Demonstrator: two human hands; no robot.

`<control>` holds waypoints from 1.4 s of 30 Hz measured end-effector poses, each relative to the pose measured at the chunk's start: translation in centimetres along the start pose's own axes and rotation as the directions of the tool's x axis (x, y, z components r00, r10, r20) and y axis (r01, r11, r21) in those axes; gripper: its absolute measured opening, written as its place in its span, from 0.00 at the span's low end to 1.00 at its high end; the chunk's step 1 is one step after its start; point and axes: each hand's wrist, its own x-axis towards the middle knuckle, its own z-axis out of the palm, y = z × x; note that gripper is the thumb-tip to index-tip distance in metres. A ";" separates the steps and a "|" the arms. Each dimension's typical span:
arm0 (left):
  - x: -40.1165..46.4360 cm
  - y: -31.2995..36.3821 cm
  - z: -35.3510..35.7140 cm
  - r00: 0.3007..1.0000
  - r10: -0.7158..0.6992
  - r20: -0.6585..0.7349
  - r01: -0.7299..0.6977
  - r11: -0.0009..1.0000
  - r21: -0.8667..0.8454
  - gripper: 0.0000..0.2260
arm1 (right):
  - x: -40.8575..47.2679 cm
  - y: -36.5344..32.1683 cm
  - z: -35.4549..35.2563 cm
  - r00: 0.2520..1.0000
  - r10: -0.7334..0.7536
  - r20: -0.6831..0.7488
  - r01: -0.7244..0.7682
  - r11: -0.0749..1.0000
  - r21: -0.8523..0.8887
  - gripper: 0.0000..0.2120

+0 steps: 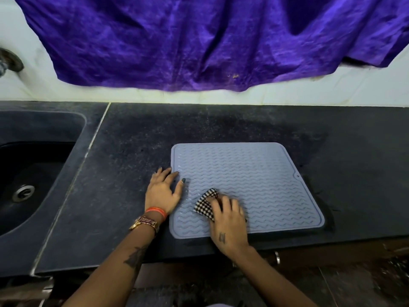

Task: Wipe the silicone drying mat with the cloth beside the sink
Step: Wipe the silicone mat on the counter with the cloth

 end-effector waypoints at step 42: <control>0.7 -0.3 -0.1 0.983 -0.108 -0.148 0.062 0.955 -0.289 0.21 | 11.2 2.1 0.8 0.827 -0.546 0.132 0.507 0.827 0.244 0.27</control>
